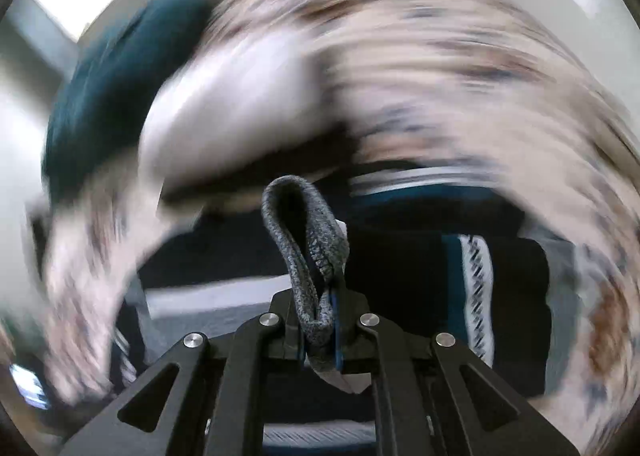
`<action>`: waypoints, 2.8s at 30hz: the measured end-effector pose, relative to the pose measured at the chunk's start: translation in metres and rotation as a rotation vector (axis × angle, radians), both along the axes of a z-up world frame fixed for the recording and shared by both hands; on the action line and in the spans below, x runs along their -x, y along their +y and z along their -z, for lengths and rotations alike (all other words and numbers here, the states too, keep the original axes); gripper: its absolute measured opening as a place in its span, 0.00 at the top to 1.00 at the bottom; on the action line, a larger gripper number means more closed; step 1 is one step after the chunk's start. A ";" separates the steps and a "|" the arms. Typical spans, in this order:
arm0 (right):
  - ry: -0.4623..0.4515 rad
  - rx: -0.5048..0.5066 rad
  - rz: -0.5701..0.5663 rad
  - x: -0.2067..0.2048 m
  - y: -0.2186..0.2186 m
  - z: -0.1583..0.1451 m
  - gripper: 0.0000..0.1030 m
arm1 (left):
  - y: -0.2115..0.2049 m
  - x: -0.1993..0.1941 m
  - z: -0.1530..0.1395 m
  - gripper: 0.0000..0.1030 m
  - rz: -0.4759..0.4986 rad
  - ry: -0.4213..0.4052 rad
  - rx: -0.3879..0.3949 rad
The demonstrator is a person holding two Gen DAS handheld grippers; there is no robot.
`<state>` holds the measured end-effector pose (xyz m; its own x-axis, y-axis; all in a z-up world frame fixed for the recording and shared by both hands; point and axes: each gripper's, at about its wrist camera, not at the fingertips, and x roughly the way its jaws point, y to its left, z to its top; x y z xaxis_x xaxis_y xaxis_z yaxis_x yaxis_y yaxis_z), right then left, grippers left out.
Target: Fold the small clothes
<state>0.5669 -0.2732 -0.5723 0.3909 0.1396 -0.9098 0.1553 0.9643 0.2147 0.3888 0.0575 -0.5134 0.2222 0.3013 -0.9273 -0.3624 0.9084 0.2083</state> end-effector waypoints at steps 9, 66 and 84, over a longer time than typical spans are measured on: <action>0.091 0.149 -0.433 -0.009 0.260 0.073 0.91 | 0.116 0.034 0.008 0.00 -0.155 0.011 -0.033; 0.363 -0.029 -0.008 0.095 0.122 0.062 0.24 | 0.308 0.197 0.080 0.66 -0.951 -0.502 0.808; 0.304 0.178 0.126 0.131 -0.028 0.043 0.17 | -0.018 -0.033 -0.110 0.94 0.086 -0.457 0.633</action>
<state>0.4356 -0.3009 -0.6152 0.1029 -0.0633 -0.9927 0.3059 0.9516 -0.0290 0.4215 0.0392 -0.4035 0.6221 -0.2889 -0.7277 -0.2108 0.8333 -0.5111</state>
